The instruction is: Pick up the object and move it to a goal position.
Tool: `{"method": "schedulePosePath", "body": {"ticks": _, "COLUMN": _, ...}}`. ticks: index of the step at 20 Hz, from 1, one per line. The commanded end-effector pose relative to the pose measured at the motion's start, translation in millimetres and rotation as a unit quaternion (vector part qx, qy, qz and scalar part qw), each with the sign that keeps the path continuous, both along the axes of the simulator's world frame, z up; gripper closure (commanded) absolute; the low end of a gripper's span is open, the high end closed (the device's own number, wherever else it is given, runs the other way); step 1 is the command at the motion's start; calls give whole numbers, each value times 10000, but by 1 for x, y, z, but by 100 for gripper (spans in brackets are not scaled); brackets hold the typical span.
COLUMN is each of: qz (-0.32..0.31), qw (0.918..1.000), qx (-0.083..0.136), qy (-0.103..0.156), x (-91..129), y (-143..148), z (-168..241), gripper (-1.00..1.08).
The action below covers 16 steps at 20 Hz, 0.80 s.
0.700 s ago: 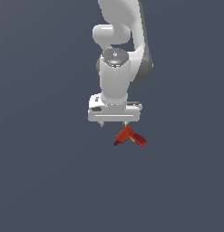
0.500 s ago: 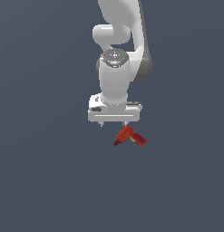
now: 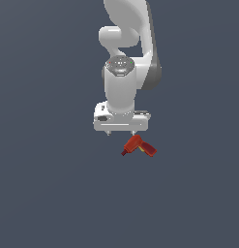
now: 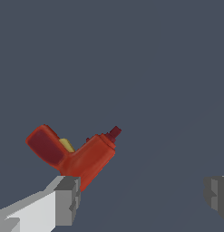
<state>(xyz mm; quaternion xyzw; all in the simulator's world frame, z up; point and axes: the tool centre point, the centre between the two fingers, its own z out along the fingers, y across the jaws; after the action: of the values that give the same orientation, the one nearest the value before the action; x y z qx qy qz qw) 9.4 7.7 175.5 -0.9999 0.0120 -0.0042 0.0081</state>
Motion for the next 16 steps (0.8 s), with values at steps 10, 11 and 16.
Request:
{"method": "schedulePosePath", "body": {"ticks": 10, "qz": -625, "qw": 9955, "qx": 525, "qy": 483, "x": -3, "y": 0, "z": -33, "gripper": -100}}
{"method": "schedulePosePath", "body": {"ticks": 11, "qz": -723, "qw": 9939, "qx": 613, "qy": 559, "x": -3, "y": 0, "z": -38, "gripper": -100}}
{"method": "schedulePosePath", "body": {"ticks": 16, "qz": -1304, "qw": 9792, "qx": 1178, "qy": 1018, "x": -6, "y": 3, "z": -67, "gripper": -100}}
